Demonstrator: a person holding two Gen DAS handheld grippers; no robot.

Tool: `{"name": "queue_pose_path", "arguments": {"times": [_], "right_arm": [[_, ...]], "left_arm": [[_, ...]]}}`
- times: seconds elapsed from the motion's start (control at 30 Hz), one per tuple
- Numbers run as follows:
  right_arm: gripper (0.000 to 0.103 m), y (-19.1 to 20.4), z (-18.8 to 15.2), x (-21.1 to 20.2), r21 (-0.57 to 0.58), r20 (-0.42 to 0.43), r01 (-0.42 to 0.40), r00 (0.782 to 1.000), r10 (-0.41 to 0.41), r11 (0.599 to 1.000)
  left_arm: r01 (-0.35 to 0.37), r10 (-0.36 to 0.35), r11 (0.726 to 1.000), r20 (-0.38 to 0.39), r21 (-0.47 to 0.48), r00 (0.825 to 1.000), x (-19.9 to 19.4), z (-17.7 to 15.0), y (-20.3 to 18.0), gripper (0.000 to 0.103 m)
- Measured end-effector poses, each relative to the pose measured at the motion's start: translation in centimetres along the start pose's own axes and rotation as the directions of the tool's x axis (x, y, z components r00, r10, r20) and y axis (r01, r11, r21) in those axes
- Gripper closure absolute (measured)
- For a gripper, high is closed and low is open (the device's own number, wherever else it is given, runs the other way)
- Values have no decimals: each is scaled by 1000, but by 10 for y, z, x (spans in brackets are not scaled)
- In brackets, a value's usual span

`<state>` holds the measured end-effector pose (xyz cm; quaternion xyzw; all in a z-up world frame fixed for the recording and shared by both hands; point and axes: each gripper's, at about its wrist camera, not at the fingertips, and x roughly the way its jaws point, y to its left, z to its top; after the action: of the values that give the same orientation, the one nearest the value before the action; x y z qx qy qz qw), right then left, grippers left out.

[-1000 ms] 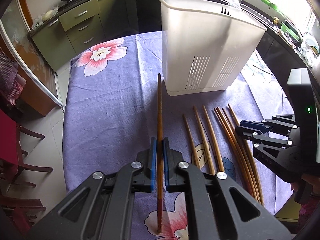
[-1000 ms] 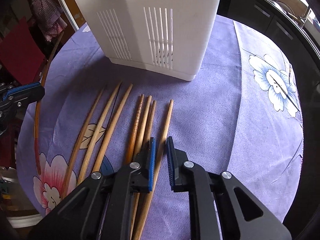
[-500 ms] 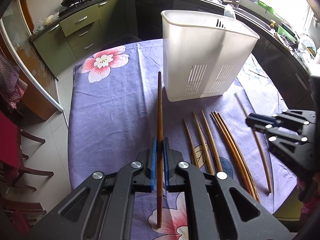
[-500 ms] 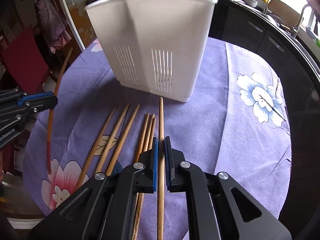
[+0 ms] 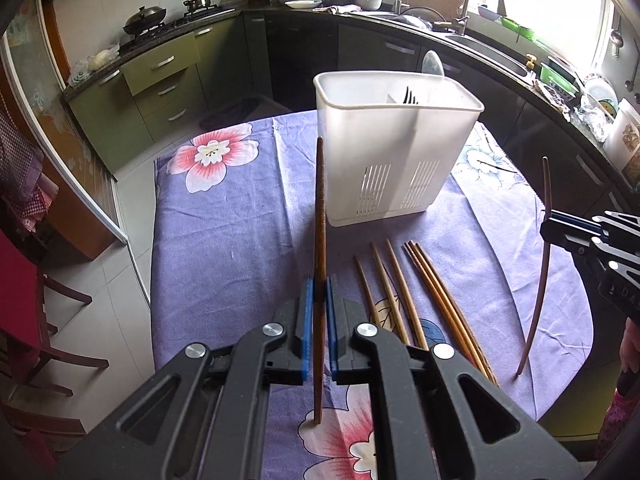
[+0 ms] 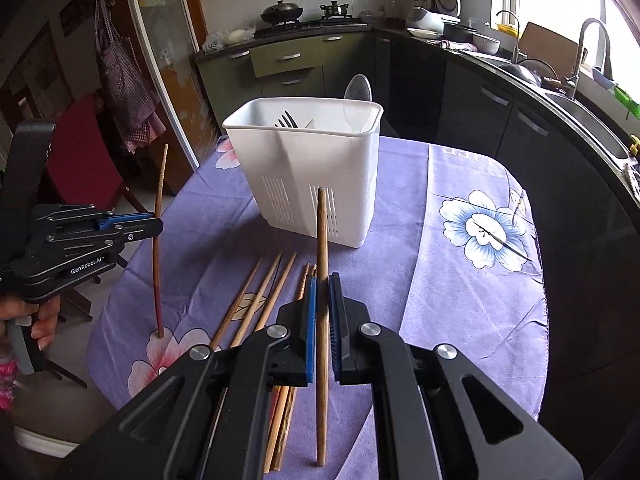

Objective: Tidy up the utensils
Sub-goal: 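Lift both chopsticks upright and release them into the white utensil holder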

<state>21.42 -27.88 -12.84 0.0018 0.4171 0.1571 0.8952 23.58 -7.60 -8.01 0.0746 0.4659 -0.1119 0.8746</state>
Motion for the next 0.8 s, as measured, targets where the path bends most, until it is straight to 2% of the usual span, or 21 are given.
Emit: {"name": "queue_pose_path", "arguments": {"times": [0.33,0.8], "right_arm": [[96,0,2,-30,12,61,-14,998,13,1000],[96,6,15,-46,0,104,-24,994,24,1000]], "left_arm": [[-1,1,1000,41,14,999,-18,1,-5,97],[13,-14,1000,73,7,997,-27,6,-3,97]]}}
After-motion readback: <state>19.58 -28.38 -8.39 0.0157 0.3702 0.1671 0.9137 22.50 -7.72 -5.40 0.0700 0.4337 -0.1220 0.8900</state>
